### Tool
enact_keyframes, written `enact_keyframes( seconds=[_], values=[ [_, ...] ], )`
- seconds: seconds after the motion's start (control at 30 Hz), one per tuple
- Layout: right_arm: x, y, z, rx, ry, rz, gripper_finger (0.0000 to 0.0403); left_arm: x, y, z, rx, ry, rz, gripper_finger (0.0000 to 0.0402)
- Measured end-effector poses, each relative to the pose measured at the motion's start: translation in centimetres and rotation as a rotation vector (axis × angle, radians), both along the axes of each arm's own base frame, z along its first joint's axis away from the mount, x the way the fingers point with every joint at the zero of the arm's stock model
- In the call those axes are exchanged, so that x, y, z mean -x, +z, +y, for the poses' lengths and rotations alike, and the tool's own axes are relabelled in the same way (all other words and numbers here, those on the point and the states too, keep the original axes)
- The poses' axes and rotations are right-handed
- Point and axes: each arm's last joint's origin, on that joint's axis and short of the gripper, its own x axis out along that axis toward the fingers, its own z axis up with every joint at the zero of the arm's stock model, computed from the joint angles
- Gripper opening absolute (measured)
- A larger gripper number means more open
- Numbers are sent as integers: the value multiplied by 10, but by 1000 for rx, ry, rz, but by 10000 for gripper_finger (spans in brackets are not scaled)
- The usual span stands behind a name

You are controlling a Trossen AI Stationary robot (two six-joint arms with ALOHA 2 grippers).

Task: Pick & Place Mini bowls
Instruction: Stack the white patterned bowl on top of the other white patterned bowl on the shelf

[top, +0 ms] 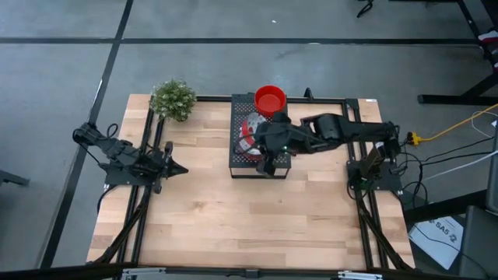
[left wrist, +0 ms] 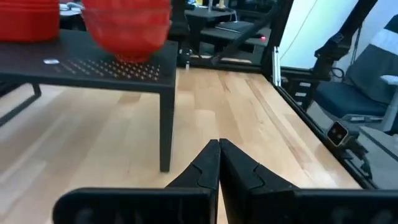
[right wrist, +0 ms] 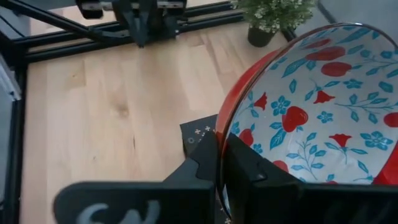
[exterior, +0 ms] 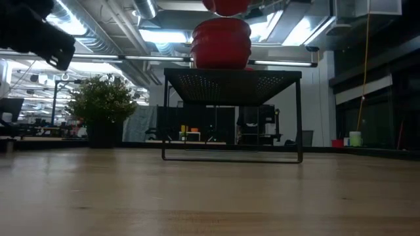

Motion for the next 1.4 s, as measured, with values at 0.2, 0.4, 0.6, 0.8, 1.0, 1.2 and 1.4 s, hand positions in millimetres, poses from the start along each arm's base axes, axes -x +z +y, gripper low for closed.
enact_keyframes(
  seconds=[0.2, 0.4, 0.6, 0.8, 1.0, 1.2, 1.4],
  values=[
    [-1, -1, -14, -24, -6, 14, 12, -10, -20, -6, 43, -31, -42, 2],
    [0, -7, -19, -59, -15, 58, 12, -10, -19, -6, -24, -28, -76, 2],
    [-5, -22, -18, -86, 9, 118, 12, -12, -20, -6, -3, -62, -89, 2],
    [-8, -35, -18, -71, 15, 167, 12, -13, -19, 0, 44, 85, -91, 3],
    [-9, -37, -18, -49, 29, 178, 40, -13, -19, 4, -59, 177, -93, 3],
    [-9, -37, -18, -47, 37, 175, 52, -13, -19, 1, 5, 74, -91, 3],
    [-9, -37, -18, -32, 39, 176, 54, -13, -19, -2, -108, -36, -108, 10]
  ],
)
